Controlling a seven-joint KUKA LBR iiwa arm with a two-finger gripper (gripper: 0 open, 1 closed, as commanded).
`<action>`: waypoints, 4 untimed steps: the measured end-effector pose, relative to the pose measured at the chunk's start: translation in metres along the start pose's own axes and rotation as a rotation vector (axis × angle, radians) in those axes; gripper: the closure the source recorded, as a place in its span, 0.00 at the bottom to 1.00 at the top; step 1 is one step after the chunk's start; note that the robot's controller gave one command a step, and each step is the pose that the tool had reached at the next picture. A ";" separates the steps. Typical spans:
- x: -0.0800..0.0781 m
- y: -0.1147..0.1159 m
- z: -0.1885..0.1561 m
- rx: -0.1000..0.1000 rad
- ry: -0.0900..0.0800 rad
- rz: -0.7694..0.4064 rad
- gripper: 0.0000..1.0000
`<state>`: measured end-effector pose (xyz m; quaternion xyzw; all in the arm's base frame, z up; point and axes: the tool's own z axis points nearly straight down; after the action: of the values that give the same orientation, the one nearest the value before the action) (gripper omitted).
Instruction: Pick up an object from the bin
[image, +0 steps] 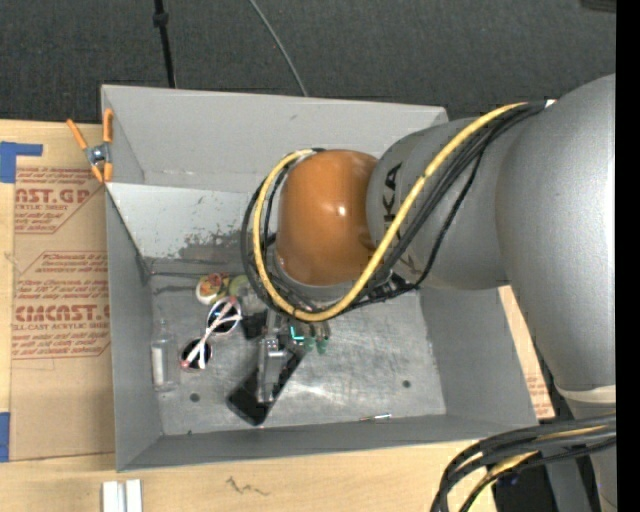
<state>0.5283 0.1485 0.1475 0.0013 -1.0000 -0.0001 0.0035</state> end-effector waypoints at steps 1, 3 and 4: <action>-0.002 -0.001 -0.004 -0.001 -0.007 0.002 0.00; -0.035 0.007 0.028 0.001 -0.009 -0.472 0.00; -0.020 0.041 0.019 0.000 -0.008 -0.751 1.00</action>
Offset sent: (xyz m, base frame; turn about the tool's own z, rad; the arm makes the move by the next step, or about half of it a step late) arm 0.0097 0.0211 -0.0420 -0.4726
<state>0.5484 0.1894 0.1288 0.3679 -0.9298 -0.0012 -0.0009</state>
